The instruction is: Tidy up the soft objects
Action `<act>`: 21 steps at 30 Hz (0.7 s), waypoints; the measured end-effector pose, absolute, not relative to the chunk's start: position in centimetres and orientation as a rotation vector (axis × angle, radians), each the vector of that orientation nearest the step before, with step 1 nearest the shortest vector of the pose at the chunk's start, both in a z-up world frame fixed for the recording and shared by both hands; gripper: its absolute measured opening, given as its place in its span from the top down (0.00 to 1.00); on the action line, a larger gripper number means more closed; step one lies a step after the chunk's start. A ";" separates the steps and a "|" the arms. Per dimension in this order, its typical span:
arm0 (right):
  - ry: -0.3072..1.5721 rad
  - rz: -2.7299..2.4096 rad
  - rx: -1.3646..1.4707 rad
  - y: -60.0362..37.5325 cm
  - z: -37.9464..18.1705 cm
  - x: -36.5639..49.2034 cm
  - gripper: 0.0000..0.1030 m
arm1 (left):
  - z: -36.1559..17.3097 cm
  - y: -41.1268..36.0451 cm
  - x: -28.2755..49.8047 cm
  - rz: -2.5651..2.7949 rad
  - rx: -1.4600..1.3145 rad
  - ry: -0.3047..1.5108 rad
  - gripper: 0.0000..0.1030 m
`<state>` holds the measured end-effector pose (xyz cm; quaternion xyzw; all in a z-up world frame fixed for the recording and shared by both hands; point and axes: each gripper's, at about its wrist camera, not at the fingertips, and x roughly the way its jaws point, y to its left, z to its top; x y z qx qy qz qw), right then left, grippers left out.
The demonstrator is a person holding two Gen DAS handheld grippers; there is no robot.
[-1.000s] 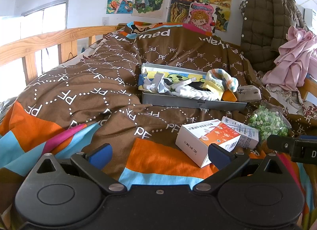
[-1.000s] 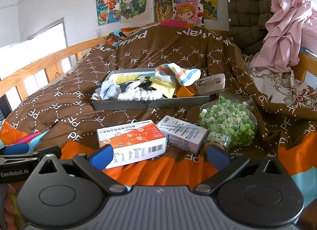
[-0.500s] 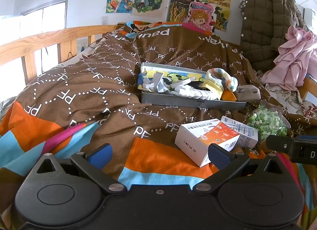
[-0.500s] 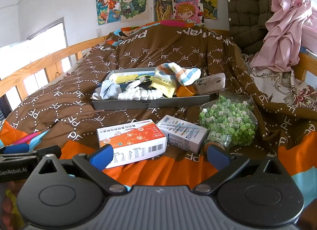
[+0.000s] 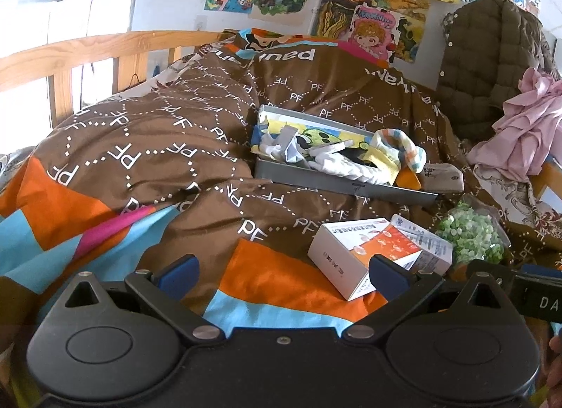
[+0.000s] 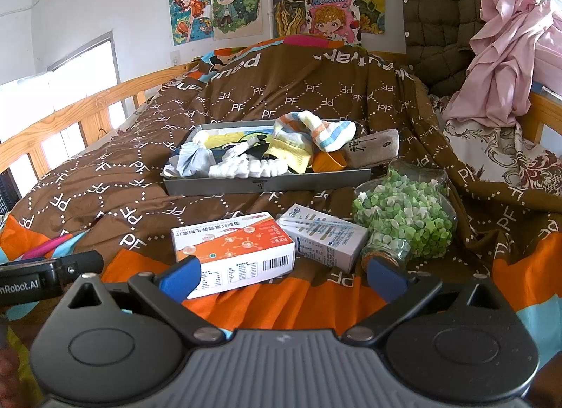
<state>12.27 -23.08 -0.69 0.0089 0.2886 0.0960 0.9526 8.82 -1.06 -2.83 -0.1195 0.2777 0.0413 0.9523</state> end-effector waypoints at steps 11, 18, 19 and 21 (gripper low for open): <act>0.587 0.195 0.019 -23.1 -0.7 12.3 0.00 | -2.8 -1.2 9.0 0.111 -0.216 0.571 0.01; 0.588 0.195 0.019 -23.1 -0.7 12.3 0.00 | -2.8 -1.3 9.0 0.107 -0.203 0.575 0.01; 0.588 0.195 0.019 -23.1 -0.7 12.3 0.00 | -2.8 -1.3 9.0 0.108 -0.202 0.575 0.01; 0.588 0.195 0.019 -23.1 -0.7 12.3 0.00 | -2.8 -1.3 9.0 0.110 -0.200 0.578 0.01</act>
